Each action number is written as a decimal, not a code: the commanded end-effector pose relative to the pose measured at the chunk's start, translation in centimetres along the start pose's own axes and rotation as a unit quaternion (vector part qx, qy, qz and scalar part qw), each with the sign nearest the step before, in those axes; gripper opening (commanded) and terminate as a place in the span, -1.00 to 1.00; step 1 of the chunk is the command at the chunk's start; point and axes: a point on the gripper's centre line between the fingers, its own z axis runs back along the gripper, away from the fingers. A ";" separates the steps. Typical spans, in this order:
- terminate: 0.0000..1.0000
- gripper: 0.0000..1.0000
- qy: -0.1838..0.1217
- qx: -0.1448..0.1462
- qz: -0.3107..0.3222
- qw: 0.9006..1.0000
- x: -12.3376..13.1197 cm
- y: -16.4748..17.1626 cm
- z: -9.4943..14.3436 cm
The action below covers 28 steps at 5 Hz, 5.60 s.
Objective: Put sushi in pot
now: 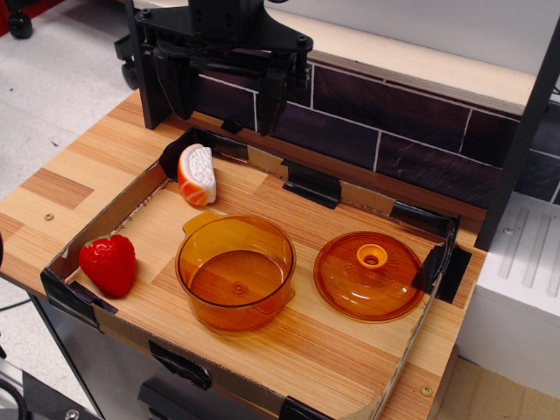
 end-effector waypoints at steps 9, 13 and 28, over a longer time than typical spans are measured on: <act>-1.00 1.00 -0.011 -0.003 0.198 0.980 4.7 6.3 -9.9; -1.00 -1.00 0.003 0.017 0.211 0.977 4.8 6.4 -12.1; -1.00 1.00 -0.004 -0.054 0.148 0.987 -2.0 1.5 0.5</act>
